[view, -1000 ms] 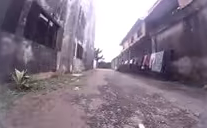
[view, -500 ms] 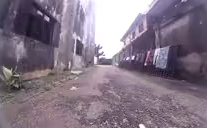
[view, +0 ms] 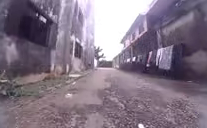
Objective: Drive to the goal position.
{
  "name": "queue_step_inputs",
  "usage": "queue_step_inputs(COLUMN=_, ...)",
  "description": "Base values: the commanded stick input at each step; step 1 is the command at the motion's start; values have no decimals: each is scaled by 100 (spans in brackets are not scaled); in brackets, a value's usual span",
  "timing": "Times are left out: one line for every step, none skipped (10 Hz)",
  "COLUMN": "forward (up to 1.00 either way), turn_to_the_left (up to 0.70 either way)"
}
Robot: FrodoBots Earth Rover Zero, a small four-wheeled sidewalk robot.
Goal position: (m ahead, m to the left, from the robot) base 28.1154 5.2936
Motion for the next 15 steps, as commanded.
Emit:
queue_step_inputs(forward=70, turn_to_the_left=0)
queue_step_inputs(forward=70, turn_to_the_left=0)
queue_step_inputs(forward=70, turn_to_the_left=0)
queue_step_inputs(forward=70, turn_to_the_left=0)
queue_step_inputs(forward=70, turn_to_the_left=-9)
queue_step_inputs(forward=70, turn_to_the_left=-31)
queue_step_inputs(forward=70, turn_to_the_left=-35)
queue_step_inputs(forward=70, turn_to_the_left=-35)
queue_step_inputs(forward=70, turn_to_the_left=-35)
queue_step_inputs(forward=70, turn_to_the_left=0)
queue_step_inputs(forward=70, turn_to_the_left=0)
queue_step_inputs(forward=70, turn_to_the_left=0)
queue_step_inputs(forward=70, turn_to_the_left=0)
queue_step_inputs(forward=70, turn_to_the_left=0)
queue_step_inputs(forward=70, turn_to_the_left=0)
